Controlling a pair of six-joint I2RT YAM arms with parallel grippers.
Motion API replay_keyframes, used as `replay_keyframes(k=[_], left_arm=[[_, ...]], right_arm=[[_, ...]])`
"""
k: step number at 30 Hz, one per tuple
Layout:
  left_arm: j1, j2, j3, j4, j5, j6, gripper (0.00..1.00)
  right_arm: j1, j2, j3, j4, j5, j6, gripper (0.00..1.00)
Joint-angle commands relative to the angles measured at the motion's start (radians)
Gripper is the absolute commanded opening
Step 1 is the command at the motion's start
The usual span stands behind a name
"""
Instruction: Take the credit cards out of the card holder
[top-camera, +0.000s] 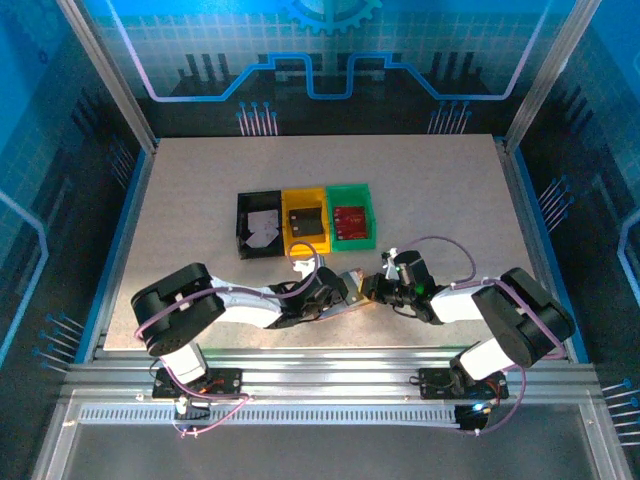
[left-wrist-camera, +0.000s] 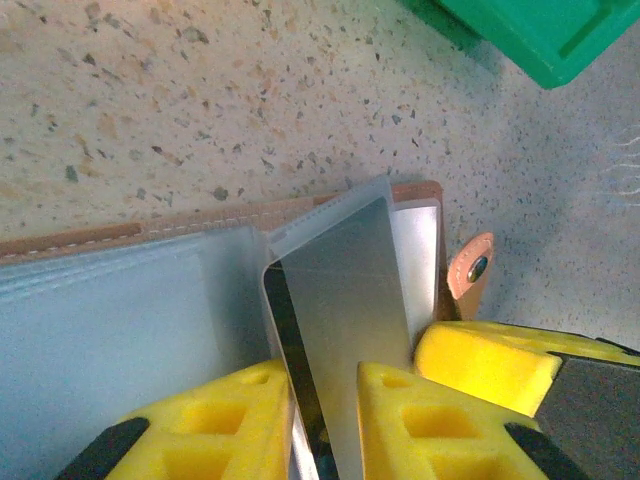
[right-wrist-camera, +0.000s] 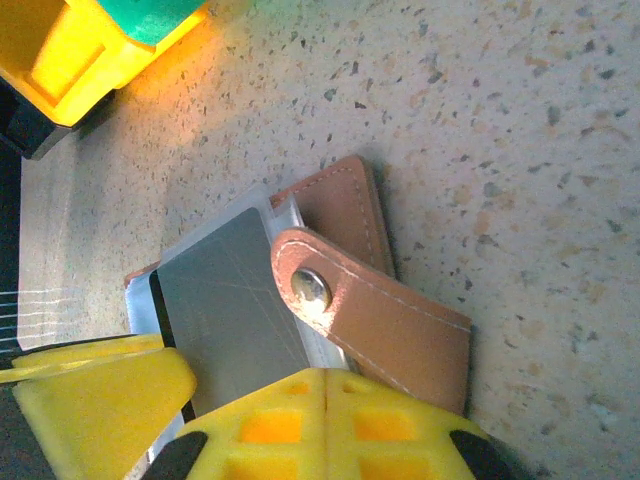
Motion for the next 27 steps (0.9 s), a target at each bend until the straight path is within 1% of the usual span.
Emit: replay_keyframes(k=[1,7,10,14,17,20,27], left_arm=[[-0.01,-0.028,-0.032,0.069,-0.021,-0.004,0.23],[-0.013,-0.038,-0.044,0.087,-0.034,-0.003,0.18],[-0.015,-0.042,-0.053,0.099,-0.043,-0.006,0.14],[-0.016,-0.048,-0.063,0.108,-0.051,-0.01,0.13],[-0.016,-0.054,-0.07,0.109,-0.059,-0.012,0.09],[-0.018,-0.06,-0.076,0.109,-0.068,-0.013,0.01],[-0.018,-0.09,-0.075,0.068,-0.082,-0.015,0.0]], right_arm=[[0.021,0.041,-0.028,-0.077,0.017,0.008,0.0],[0.025,0.041,-0.029,-0.076,0.019,0.011,0.0],[0.026,0.039,-0.028,-0.08,0.021,0.012,0.0],[0.026,0.038,-0.028,-0.079,0.023,0.013,0.0],[0.026,0.037,-0.028,-0.079,0.023,0.015,0.0],[0.026,0.036,-0.029,-0.08,0.024,0.017,0.0],[0.028,0.024,-0.031,-0.096,0.039,0.016,0.0]])
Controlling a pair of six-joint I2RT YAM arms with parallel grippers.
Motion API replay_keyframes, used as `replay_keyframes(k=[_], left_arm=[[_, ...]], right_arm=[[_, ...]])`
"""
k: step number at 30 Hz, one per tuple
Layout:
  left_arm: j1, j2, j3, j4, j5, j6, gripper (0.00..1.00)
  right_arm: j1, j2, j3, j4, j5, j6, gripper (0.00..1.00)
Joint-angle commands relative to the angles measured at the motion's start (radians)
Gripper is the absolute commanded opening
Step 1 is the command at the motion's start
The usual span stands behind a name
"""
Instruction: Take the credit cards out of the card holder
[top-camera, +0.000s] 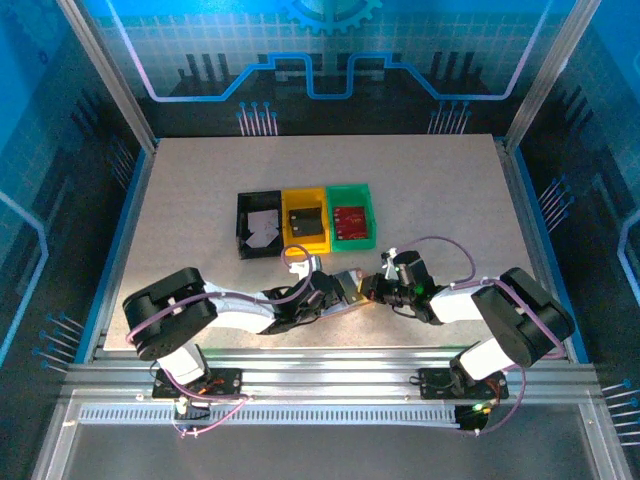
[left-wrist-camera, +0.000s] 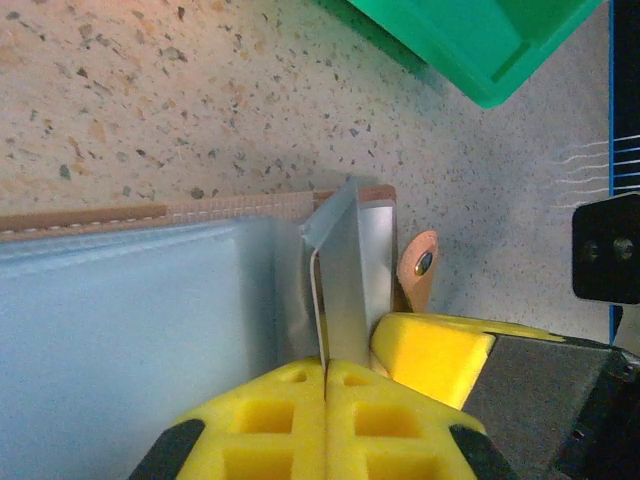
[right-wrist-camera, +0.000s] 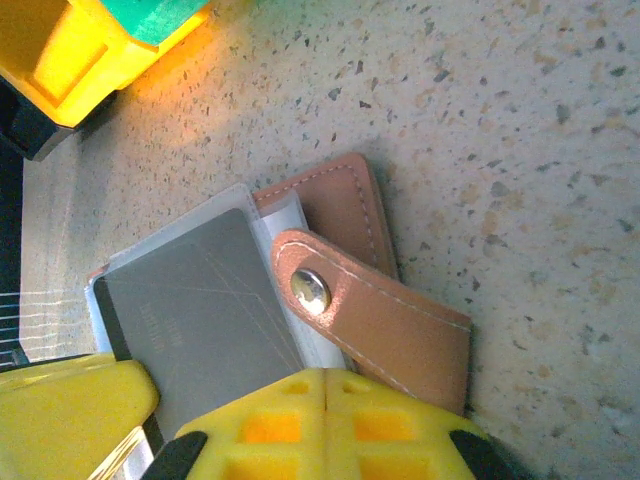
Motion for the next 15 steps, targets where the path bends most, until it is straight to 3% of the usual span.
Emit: replay_keyframes(k=[1,15], left_arm=[[-0.004,-0.046,-0.01,-0.033,-0.048,0.013,0.0],[-0.001,-0.153,-0.009,-0.161,-0.022,0.072,0.0]], right_arm=[[0.022,0.02,-0.033,-0.102,0.037,0.008,0.0],[0.021,0.002,-0.04,-0.123,0.055,0.008,0.0]])
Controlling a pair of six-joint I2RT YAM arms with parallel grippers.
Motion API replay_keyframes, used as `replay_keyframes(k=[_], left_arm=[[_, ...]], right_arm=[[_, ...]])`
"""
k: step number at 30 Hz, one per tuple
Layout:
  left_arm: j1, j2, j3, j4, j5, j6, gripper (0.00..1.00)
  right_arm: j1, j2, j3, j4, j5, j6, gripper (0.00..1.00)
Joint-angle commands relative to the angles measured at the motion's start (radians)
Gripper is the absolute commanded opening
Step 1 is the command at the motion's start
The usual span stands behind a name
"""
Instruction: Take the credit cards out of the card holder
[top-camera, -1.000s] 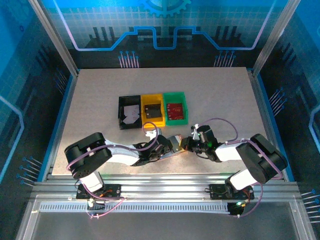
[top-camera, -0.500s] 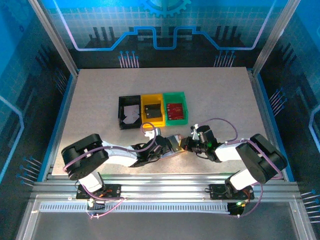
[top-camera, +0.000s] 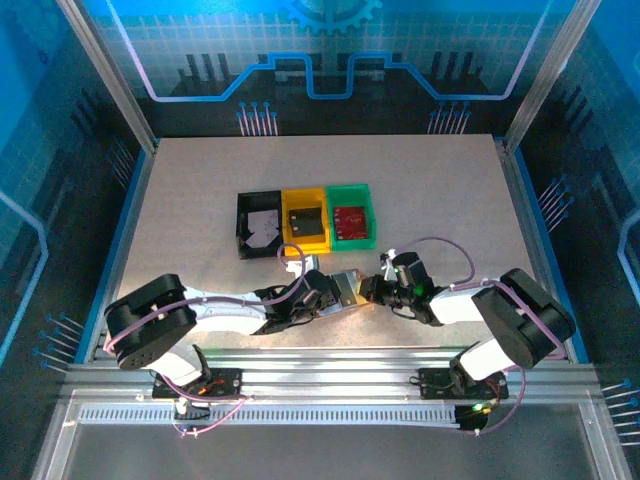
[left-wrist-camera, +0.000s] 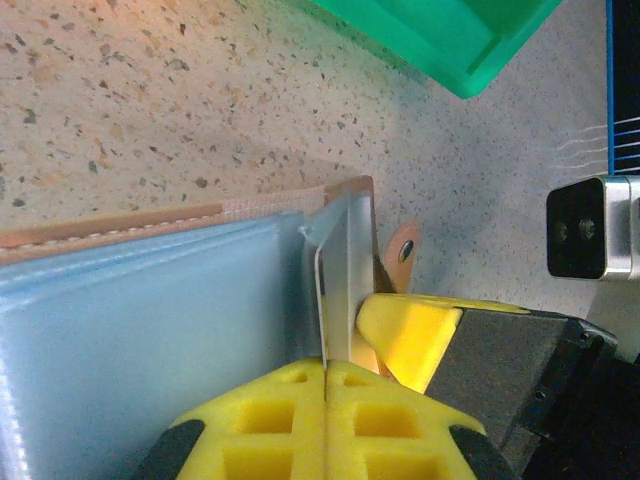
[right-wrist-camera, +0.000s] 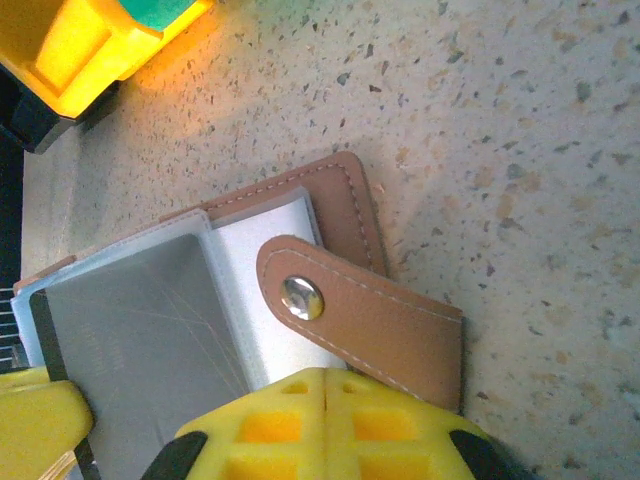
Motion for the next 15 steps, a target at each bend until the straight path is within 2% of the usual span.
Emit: replay_keyframes(k=[1,9,15], left_arm=[[0.001,-0.052,-0.011,-0.038,-0.032,0.036,0.0],[0.001,-0.011,-0.003,0.014,0.022,0.045,0.0],[0.004,0.002,0.004,0.028,0.029,0.046,0.0]], right_arm=[[0.008,0.01,-0.034,-0.12,0.046,0.006,0.0],[0.016,-0.057,-0.027,-0.102,-0.001,0.015,0.0],[0.025,-0.183,0.015,-0.232,0.02,-0.016,0.0]])
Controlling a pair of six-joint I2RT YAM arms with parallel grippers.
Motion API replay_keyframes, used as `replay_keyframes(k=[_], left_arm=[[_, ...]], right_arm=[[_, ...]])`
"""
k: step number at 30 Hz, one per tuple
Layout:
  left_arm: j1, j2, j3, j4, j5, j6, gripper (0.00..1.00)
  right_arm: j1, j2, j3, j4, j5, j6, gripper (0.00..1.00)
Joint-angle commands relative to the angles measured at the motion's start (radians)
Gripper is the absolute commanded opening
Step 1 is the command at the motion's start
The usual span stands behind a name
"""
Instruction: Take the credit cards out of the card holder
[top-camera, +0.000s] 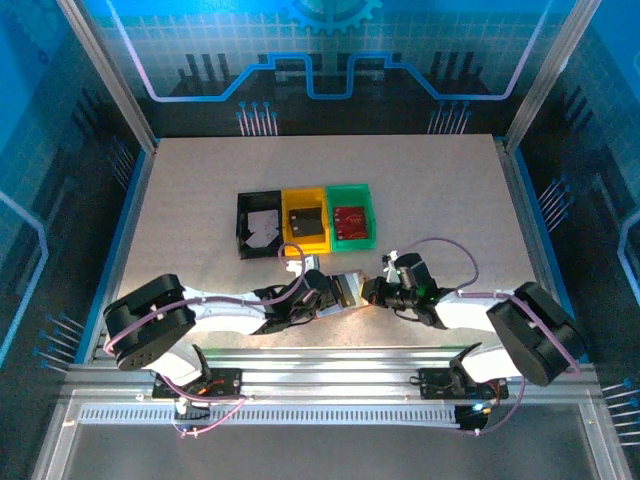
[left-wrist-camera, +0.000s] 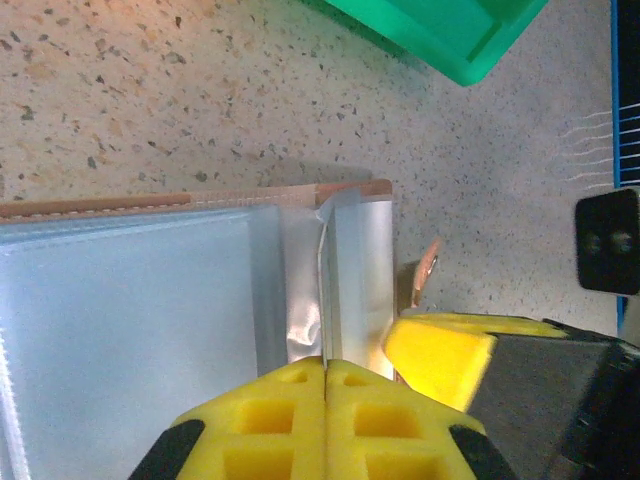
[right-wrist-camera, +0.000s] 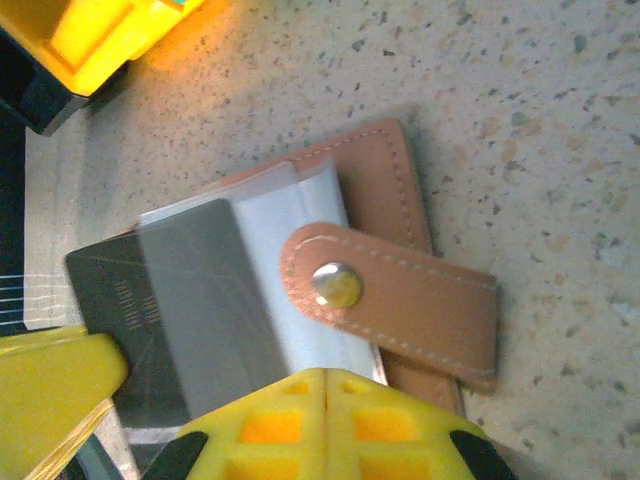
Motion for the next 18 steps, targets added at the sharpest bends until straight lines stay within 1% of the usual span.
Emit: replay_keyframes(k=[1,5,11,14,18], left_arm=[[0.007,-0.007,0.009,0.016,0.011,0.031,0.0],[0.018,-0.053,0.023,-0.046,0.021,0.064,0.0],[0.046,-0.189,0.041,-0.191,0.048,0.141,0.0],[0.072,-0.238,0.039,-0.233,0.087,0.167,0.0],[0.131,-0.286,0.051,-0.3,0.205,0.212,0.0]], right_arm=[[0.012,-0.063,0.024,-0.112,0.027,-0.025,0.0],[0.012,-0.103,0.026,-0.184,0.045,-0.039,0.0],[0.012,-0.174,0.027,-0.261,0.067,-0.066,0.0],[0.01,-0.189,0.047,-0.297,0.059,-0.095,0.0],[0.009,-0.234,0.069,-0.342,0.032,-0.112,0.0]])
